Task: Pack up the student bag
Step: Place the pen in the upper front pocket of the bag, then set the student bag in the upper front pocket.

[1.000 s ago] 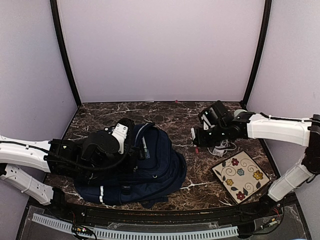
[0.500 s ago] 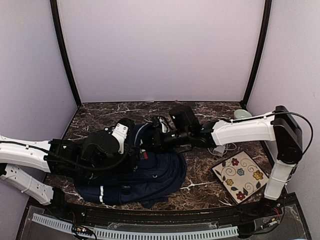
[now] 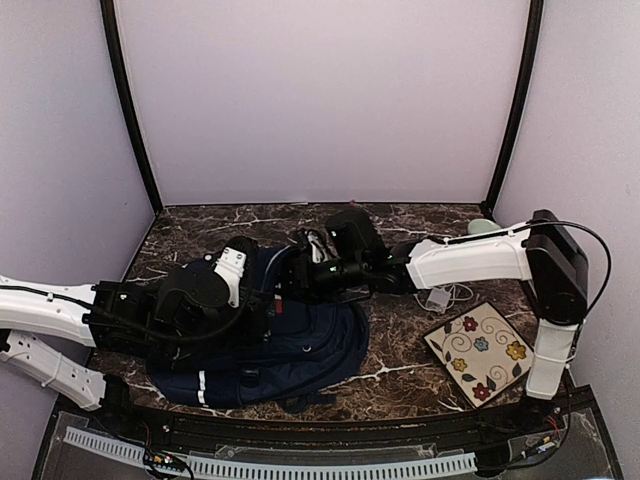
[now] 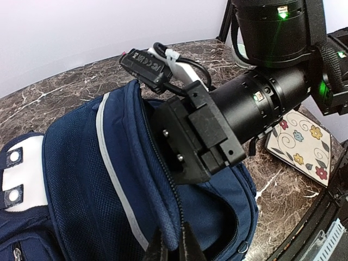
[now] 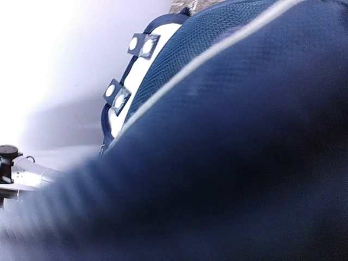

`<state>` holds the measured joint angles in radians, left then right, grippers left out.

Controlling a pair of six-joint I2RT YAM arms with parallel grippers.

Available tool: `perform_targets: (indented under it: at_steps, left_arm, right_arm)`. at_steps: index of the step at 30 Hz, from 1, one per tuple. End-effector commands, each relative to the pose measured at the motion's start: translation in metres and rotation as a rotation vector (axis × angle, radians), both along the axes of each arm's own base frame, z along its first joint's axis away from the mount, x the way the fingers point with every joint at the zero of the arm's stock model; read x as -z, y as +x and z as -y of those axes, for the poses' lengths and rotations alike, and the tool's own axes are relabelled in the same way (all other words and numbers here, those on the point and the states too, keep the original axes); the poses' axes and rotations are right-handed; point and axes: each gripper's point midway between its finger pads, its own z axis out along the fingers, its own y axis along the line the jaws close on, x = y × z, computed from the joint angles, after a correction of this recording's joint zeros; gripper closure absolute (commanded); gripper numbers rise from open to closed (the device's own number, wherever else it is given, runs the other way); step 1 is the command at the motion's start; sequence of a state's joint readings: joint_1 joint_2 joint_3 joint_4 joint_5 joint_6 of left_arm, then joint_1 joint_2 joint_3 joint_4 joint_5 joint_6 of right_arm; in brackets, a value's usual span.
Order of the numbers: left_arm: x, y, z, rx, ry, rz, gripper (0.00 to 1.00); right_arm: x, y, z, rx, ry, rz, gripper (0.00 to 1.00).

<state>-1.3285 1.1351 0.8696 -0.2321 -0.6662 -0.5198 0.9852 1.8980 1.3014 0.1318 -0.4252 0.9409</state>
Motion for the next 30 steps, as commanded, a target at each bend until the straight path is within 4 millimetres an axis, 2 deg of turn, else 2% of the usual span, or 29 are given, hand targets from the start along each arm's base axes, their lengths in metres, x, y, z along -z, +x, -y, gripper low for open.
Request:
perform_targets:
  at_steps: [1, 4, 8, 13, 16, 18, 19, 20, 21, 23, 25, 27, 30]
  left_arm:
    - [0.006, 0.008, -0.024, -0.083, 0.016, 0.01, 1.0]
    - [0.017, 0.007, -0.024, -0.085, 0.024, -0.006, 1.0]
    - [0.03, 0.007, -0.024, -0.085, 0.044, -0.028, 1.0]
    - [0.036, 0.006, -0.021, -0.071, 0.051, -0.044, 1.0]
    - [0.034, 0.004, -0.014, -0.038, 0.045, -0.054, 1.0]
    - [0.025, 0.0, 0.0, 0.049, 0.021, -0.07, 0.87]
    - [0.018, -0.004, 0.007, 0.096, 0.01, -0.07, 0.74]
    - [0.011, -0.007, 0.011, 0.132, 0.006, -0.071, 0.54]
    - [0.004, -0.01, 0.015, 0.16, 0.004, -0.073, 0.4]
    - [-0.005, -0.014, 0.015, 0.183, 0.004, -0.093, 0.23]
    - [-0.011, -0.018, 0.013, 0.203, 0.003, -0.133, 0.14]
    - [-0.008, -0.021, 0.007, 0.21, 0.02, -0.191, 0.08]
    - [-0.003, -0.022, -0.007, 0.173, 0.055, -0.247, 0.07]
  right_arm:
    - [0.002, 0.008, 0.027, 0.078, -0.163, 0.115, 0.63]
    - [-0.004, 0.012, 0.039, 0.102, -0.217, 0.169, 0.61]
    - [-0.009, 0.01, 0.044, 0.075, -0.255, 0.197, 0.57]
    - [-0.021, 0.005, 0.05, 0.047, -0.251, 0.24, 0.57]
    - [-0.037, -0.008, 0.047, -0.019, -0.191, 0.315, 0.57]
    - [-0.043, -0.018, 0.047, -0.045, -0.175, 0.359, 0.58]
    - [-0.044, -0.022, 0.049, -0.05, -0.181, 0.377, 0.58]
    - [-0.045, -0.023, 0.052, -0.039, -0.197, 0.401, 0.59]
    - [-0.043, -0.024, 0.055, -0.03, -0.22, 0.418, 0.6]
    - [-0.038, -0.029, 0.062, 0.0, -0.275, 0.455, 0.62]
    - [-0.054, -0.038, 0.073, 0.054, -0.286, 0.512, 0.66]
    - [-0.056, -0.046, 0.083, 0.111, -0.328, 0.55, 0.7]
    - [-0.042, -0.065, 0.093, 0.161, -0.384, 0.552, 0.72]
